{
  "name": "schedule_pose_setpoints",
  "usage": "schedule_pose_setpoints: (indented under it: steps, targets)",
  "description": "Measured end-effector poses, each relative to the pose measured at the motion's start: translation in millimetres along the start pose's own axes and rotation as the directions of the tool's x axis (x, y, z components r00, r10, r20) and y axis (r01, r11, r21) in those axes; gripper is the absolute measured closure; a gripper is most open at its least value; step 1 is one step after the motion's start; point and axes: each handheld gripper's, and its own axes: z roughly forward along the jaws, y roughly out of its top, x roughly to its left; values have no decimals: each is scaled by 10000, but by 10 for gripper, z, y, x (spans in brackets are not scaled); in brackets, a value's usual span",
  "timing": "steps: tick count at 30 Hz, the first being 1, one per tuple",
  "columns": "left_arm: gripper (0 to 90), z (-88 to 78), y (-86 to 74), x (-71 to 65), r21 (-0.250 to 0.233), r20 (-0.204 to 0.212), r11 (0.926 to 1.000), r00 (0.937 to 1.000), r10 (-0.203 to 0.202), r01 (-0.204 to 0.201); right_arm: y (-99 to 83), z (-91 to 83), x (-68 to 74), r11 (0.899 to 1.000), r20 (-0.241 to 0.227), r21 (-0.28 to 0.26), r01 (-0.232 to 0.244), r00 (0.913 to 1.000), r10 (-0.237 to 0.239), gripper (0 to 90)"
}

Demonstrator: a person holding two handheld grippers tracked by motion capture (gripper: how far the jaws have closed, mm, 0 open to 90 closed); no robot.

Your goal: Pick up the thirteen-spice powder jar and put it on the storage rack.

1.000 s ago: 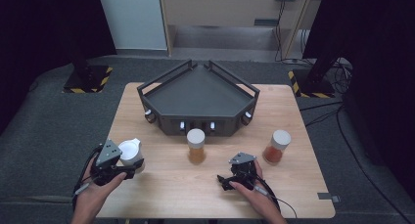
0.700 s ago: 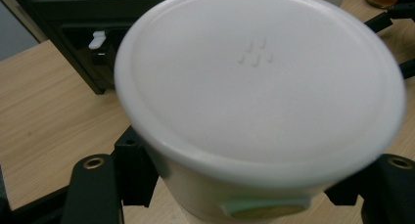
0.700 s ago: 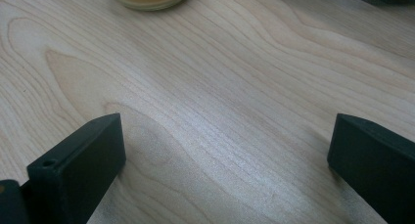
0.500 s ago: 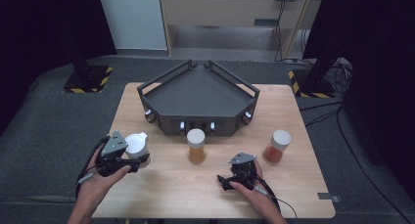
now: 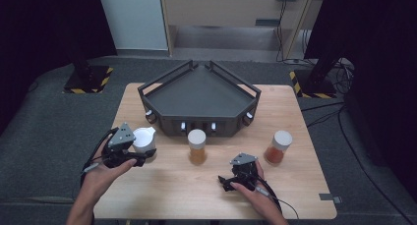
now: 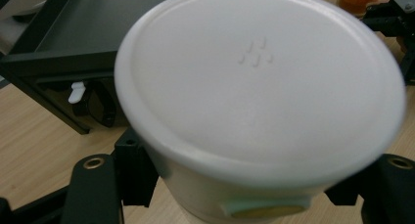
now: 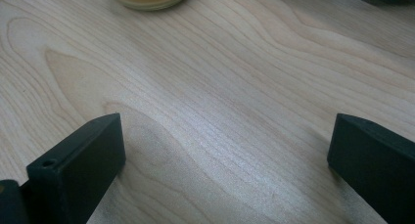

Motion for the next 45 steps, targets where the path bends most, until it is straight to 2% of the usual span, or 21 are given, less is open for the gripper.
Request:
schedule_pose_setpoints:
  steps: [11, 27, 33, 45]
  targets:
    - [293, 0, 238, 94, 62, 215, 9997, 9995, 216, -218, 0, 0, 0, 10000, 0, -1, -2, 10000, 2, 8]
    - [293, 27, 380, 198, -163, 509, 9998, 9986, 126, -118, -1, 0, 1, 10000, 2, -3, -5, 10000, 5, 8]
    - [293, 35, 505, 233, -230, 581, 9993, 9978, 305, -292, -1, 0, 1, 10000, 2, -3, -7, 10000, 7, 8]
    - [292, 51, 661, 309, -212, 612, 9991, 9974, 382, -369, -2, 1, 2, 10000, 10, -15, -5, 10000, 5, 8]
